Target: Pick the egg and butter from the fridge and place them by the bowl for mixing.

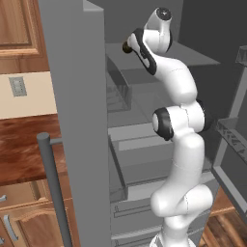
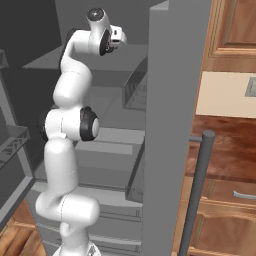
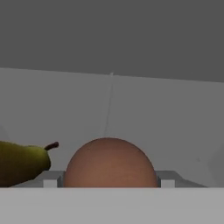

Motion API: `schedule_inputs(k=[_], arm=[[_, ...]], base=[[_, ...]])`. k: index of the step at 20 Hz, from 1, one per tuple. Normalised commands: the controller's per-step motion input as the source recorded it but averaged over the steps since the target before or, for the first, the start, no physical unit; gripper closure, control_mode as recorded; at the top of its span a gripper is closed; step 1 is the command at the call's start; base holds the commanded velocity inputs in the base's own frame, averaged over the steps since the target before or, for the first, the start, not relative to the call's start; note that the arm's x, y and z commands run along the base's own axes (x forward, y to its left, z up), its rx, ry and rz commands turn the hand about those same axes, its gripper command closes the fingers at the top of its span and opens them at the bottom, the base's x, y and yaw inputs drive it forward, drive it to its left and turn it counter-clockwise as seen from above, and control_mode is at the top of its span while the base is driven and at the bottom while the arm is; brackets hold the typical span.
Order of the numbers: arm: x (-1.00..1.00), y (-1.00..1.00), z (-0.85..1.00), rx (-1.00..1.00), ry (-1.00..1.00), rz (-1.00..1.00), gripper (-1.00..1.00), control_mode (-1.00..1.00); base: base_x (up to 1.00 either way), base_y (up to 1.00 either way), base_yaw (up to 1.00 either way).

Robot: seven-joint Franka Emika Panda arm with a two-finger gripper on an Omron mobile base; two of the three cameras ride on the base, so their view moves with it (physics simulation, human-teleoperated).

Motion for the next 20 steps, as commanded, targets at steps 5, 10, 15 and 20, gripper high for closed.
schedule_inputs(k=[5, 10, 15, 20], arm=[[-0.04, 0.00, 0.00, -0.07, -0.16, 0.00, 1.00, -1.00], [-0.04, 0.00, 0.00, -0.02, -0.08, 0.00, 1.00, -1.00], [-0.24, 0.00, 0.00, -0.01, -0.18, 0.00, 1.00, -1.00], [-0.45, 0.00, 0.00, -0.03, -0.29, 0.00, 1.00, -1.00]], base=[[0.00, 0.00, 0.00], [0.00, 0.00, 0.00], [0.00, 0.00, 0.00], [0.00, 0.00, 0.00]])
